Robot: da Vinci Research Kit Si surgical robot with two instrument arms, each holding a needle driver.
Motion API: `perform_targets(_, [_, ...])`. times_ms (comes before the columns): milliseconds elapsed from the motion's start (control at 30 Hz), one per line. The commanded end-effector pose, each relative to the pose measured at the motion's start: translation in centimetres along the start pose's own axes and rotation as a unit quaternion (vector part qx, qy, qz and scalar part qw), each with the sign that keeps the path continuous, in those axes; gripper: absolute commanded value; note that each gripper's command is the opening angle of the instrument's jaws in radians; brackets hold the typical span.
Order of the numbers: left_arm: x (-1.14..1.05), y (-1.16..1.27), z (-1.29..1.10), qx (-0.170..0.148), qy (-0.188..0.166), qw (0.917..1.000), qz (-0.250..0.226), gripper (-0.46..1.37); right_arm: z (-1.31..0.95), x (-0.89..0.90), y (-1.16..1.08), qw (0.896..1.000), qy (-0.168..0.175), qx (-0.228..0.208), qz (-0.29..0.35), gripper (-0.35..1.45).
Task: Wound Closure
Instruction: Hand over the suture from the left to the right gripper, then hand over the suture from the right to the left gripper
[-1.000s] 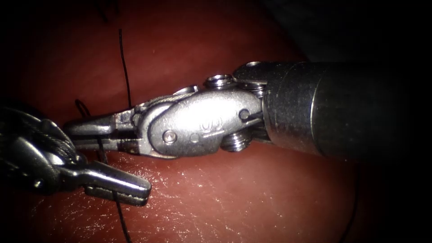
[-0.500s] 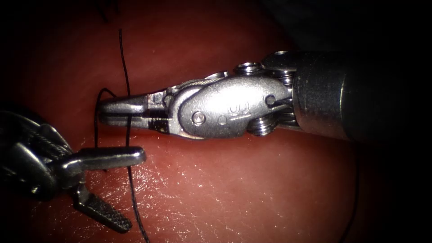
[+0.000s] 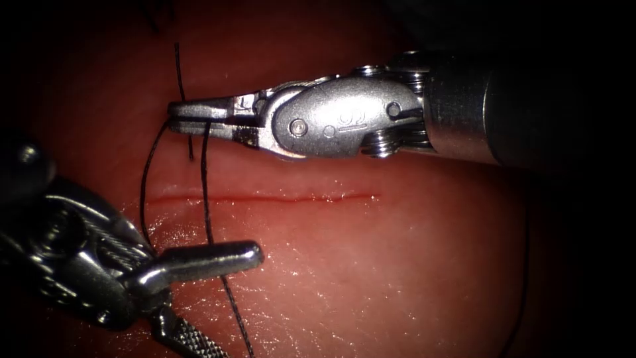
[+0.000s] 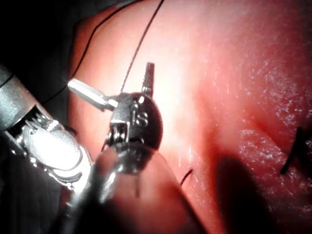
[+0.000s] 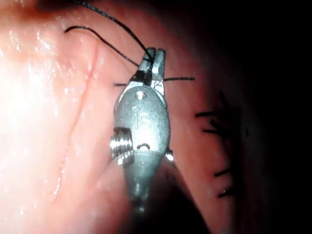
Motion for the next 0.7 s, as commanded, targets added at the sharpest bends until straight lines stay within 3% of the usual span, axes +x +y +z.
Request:
perform_targets(33, [0.00, 0.03, 0.00, 0.002, -0.006, 1.0000, 0.002, 1.06, 0.00, -0.01, 0.00, 1.000, -0.002, 0.000, 0.000, -0.35])
perform_targets(267, [-0.04, 0.04, -0.05, 0.005, -0.012, 0.9999, 0.003, 1.01, 0.01, -0.01, 0.02, 1.000, -0.002, 0.000, 0.003, -0.35])
perform_targets(433, [-0.02, 0.10, 0.08, 0.012, -0.018, 0.9997, 0.005, 0.91, 0.01, -0.01, 0.03, 1.000, -0.003, -0.001, 0.004, -0.35])
perform_targets(600, [-0.01, 0.16, 0.19, 0.015, -0.025, 0.9995, 0.008, 0.64, 0.01, -0.01, 0.01, 1.000, -0.002, 0.000, 0.006, -0.35])
perform_targets(700, [-0.01, 0.17, 0.19, 0.016, -0.025, 0.9994, 0.014, 0.62, 0.01, -0.01, 0.00, 1.000, -0.002, 0.000, 0.005, -0.35])
